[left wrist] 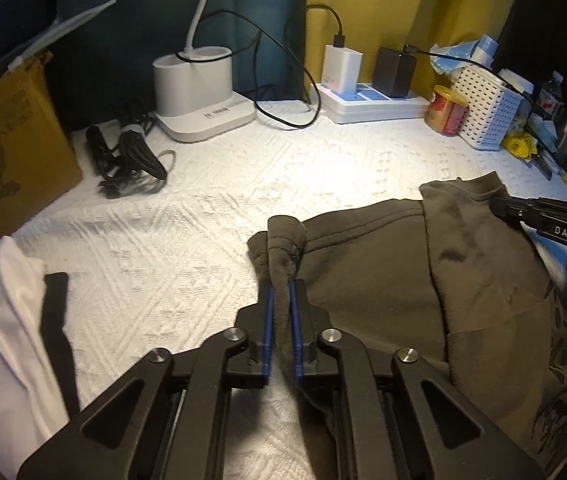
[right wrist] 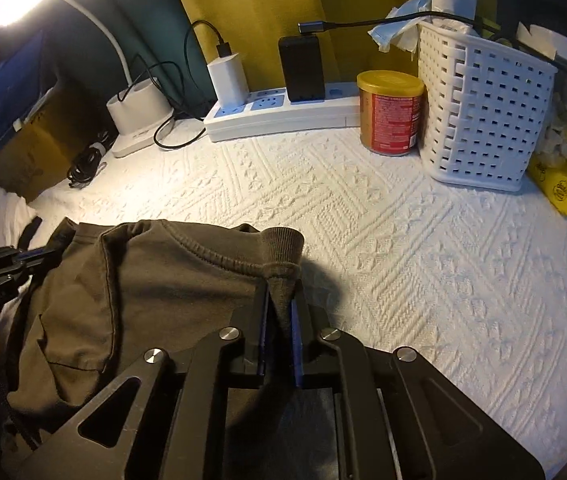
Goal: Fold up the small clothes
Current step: 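Carry the gripped side with the left tool across the shirt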
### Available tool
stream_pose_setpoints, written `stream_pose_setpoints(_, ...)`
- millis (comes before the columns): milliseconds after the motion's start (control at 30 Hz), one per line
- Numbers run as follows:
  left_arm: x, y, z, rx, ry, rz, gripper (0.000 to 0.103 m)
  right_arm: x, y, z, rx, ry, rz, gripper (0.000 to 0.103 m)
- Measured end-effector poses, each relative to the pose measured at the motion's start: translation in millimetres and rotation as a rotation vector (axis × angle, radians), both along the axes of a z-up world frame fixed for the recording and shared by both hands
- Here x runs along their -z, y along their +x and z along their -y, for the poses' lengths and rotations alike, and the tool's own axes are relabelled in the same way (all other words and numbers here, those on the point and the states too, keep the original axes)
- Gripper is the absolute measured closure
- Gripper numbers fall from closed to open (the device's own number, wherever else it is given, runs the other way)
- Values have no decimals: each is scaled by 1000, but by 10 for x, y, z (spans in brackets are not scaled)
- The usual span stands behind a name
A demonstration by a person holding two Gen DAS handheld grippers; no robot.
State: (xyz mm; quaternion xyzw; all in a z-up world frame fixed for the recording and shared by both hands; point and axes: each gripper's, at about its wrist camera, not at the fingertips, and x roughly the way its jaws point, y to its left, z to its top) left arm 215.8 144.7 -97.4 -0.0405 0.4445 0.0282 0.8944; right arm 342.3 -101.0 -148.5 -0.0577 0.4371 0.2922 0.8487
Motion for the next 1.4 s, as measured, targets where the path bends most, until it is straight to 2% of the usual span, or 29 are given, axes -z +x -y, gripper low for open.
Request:
stream_pose_setpoints(33, -16, -18, 0, -6, 8, 1, 88, -8, -17, 2, 3, -12, 9, 85)
stream_pose_setpoints(100, -70, -71, -6, -20, 19, 12, 69, -26, -48, 32, 20, -25, 26, 73)
stream_pose_setpoints(133, -103, -104, -4, -24, 24, 23, 63, -36, -63, 61, 29, -25, 31, 65)
stream_pose_setpoints(167, -147, -144, 7, -26, 25, 39, 53, -46, -75, 95, 37, -21, 32, 62)
stream_pose_setpoints(200, -190, -183, 28, -25, 20, 54, 50, -56, -89, 126, 42, -17, 32, 62)
stream_pose_setpoints(300, -284, -263, 187, 15, 5, 74, 50, -79, -143, 225, 59, -9, 28, 62)
stream_pose_setpoints(600, -343, -392, 974, 254, -13, 69, 49, -131, -392, 479, 86, 21, 32, 62)
stream_pose_setpoints(767, -295, -392, 1235, 319, 16, 22, 49, -149, -561, 600, 99, 36, 32, 62)
stream_pose_setpoints(833, -259, -376, 1307, 338, 28, 6, 44, -140, -619, 638, 102, 39, 30, 62)
stream_pose_setpoints(867, -229, -356, 1335, 342, 37, -4, 40, -132, -641, 655, 107, 40, 29, 62)
stream_pose_setpoints(1000, -156, -316, 1342, 330, 74, -12, 40, -96, -705, 721, 113, 45, 15, 62)
stream_pose_setpoints(1033, -157, -313, 1311, 323, 72, -5, 40, -91, -713, 725, 113, 46, 13, 62)
stream_pose_setpoints(1067, -164, -302, 1254, 309, 68, 1, 45, -89, -719, 729, 113, 48, 12, 62)
stream_pose_setpoints(1100, -176, -288, 1185, 292, 59, 9, 66, -88, -721, 734, 111, 50, 12, 62)
stream_pose_setpoints(1167, -207, -279, 1034, 254, 33, 15, 86, -90, -726, 719, 105, 53, 13, 62)
stream_pose_setpoints(1233, -240, -284, 900, 224, 3, 29, 93, -90, -729, 697, 97, 56, 14, 62)
stream_pose_setpoints(1400, -253, -389, 575, 124, -36, 75, 96, -60, -674, 569, 70, 54, 6, 62)
